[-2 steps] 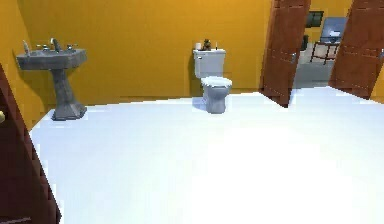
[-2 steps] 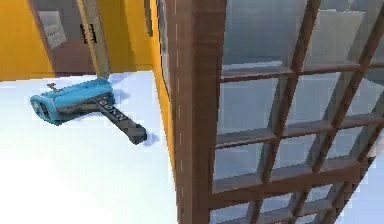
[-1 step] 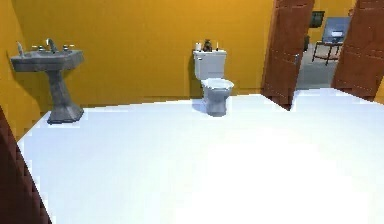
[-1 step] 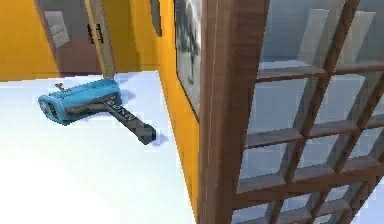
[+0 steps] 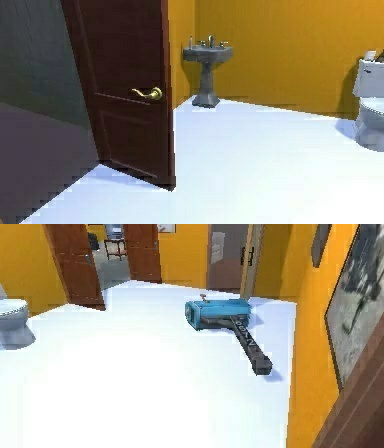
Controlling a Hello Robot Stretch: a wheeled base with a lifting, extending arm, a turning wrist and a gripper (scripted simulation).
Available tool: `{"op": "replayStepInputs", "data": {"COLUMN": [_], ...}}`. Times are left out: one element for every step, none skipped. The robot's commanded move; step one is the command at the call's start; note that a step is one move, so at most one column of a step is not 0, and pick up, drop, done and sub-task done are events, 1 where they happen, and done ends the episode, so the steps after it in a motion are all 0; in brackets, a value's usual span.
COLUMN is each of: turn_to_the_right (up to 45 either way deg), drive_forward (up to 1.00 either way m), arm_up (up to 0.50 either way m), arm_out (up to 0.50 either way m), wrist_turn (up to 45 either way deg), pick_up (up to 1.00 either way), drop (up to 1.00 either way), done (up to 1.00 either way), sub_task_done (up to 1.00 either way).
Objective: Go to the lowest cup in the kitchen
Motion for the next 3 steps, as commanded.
{"op": "replayStepInputs", "data": {"turn_to_the_right": [0.0,-45.0,0.0], "drive_forward": [0.35,0.0,1.0], "arm_up": [0.0,0.0,0.0], "arm_out": [0.0,0.0,0.0], "wrist_turn": [0.0,0.0,0.0], "pick_up": [0.0,0.0,0.0], "drop": [0.0,0.0,0.0], "done": [0.0,0.0,0.0], "sub_task_done": [0.0,0.0,0.0]}}
